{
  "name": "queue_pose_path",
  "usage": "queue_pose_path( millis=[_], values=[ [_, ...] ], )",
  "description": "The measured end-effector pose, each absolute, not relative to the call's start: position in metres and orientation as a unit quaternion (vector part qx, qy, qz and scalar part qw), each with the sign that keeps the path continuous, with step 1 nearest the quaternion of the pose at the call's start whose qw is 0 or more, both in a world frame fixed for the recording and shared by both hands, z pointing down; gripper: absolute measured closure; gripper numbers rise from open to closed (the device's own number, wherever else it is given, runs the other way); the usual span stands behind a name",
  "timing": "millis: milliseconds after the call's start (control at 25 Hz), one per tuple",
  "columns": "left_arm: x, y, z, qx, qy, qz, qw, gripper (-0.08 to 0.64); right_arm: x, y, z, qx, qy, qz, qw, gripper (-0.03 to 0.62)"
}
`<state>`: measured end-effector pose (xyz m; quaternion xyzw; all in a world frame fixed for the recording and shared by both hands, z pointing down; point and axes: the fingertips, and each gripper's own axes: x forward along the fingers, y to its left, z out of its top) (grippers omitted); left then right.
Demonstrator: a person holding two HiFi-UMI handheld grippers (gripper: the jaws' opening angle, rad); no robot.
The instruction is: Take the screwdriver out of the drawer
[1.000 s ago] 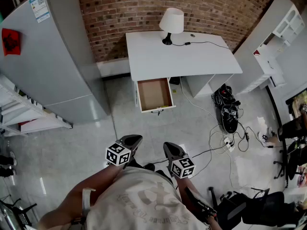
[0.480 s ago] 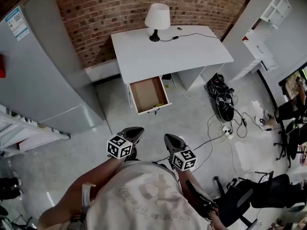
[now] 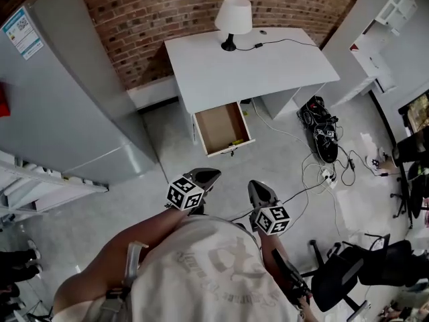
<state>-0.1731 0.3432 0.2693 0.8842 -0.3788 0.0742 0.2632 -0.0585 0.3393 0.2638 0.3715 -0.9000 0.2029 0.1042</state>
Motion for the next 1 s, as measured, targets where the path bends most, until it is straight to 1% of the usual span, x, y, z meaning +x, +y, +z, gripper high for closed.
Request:
queue_pose_path(
  millis=[680, 1000],
  values=[
    [-0.198, 0.315, 0.280, 0.898, -0.337, 0.070, 0.275, 0.548, -0.064, 0.317, 0.267, 0.454, -0.857, 0.199, 0.138, 0.586],
    [-0.198, 0.305, 0.285, 0.898, -0.333, 0.075, 0.277, 0.548, -0.063, 0.307, 0.275, 0.457, -0.853, 0.224, 0.118, 0.586]
  ],
)
